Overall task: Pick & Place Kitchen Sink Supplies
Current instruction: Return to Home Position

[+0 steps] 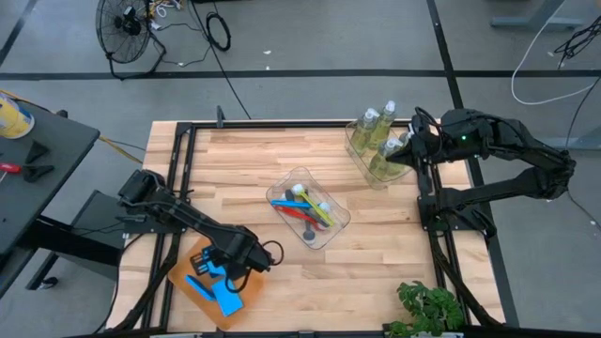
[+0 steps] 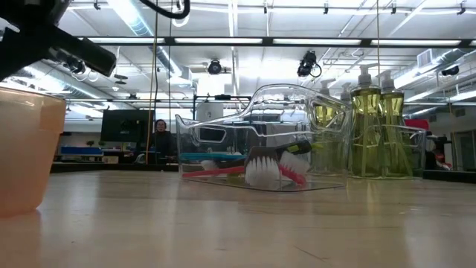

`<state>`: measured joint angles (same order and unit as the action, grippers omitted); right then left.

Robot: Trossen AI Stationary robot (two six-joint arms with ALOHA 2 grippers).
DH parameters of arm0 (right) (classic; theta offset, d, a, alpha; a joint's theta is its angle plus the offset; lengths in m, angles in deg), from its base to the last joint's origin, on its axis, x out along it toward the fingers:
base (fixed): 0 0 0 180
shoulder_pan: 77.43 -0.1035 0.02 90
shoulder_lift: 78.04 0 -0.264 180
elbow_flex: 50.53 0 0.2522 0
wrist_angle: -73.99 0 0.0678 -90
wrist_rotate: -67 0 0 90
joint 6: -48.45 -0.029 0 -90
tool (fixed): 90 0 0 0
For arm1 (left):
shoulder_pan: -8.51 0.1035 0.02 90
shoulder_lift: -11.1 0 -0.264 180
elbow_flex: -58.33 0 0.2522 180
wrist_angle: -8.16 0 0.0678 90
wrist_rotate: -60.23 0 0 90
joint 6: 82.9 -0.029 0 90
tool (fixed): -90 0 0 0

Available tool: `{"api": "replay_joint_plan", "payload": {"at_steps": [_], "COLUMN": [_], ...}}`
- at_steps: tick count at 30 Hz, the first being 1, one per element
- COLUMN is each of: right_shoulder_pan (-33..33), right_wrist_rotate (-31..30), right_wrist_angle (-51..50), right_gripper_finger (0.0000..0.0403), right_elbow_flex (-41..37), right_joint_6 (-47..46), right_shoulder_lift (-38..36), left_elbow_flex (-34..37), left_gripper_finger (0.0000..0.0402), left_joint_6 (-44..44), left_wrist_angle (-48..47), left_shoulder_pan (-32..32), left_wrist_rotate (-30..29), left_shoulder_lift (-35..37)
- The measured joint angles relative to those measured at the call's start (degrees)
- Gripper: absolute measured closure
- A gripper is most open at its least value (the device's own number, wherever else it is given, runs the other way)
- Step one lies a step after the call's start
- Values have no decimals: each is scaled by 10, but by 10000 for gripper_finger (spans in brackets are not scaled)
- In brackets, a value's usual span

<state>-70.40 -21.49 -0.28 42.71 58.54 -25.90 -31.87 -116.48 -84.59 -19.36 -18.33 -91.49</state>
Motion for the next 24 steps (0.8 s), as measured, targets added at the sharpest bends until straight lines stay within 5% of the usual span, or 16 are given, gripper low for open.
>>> {"api": "replay_joint_plan", "payload": {"at_steps": [4, 11, 24], "right_shoulder_pan": [0, 0, 0], "right_wrist_rotate": [-14, -10, -6], "right_wrist_angle": [0, 4, 53], "right_gripper_finger": [395, 395, 395], "right_elbow_flex": [0, 0, 0], "right_joint_6": [0, -1, -15], "right_shoulder_lift": [0, 0, 6], "left_elbow_flex": [0, 0, 0], "left_gripper_finger": [394, 388, 398], "left_joint_6": [13, 54, 168], "left_wrist_angle": [-46, -99, 53], "left_shoulder_pan": [8, 44, 126], "left_wrist_rotate": [4, 74, 19], "left_shoulder_lift": [0, 20, 205]}}
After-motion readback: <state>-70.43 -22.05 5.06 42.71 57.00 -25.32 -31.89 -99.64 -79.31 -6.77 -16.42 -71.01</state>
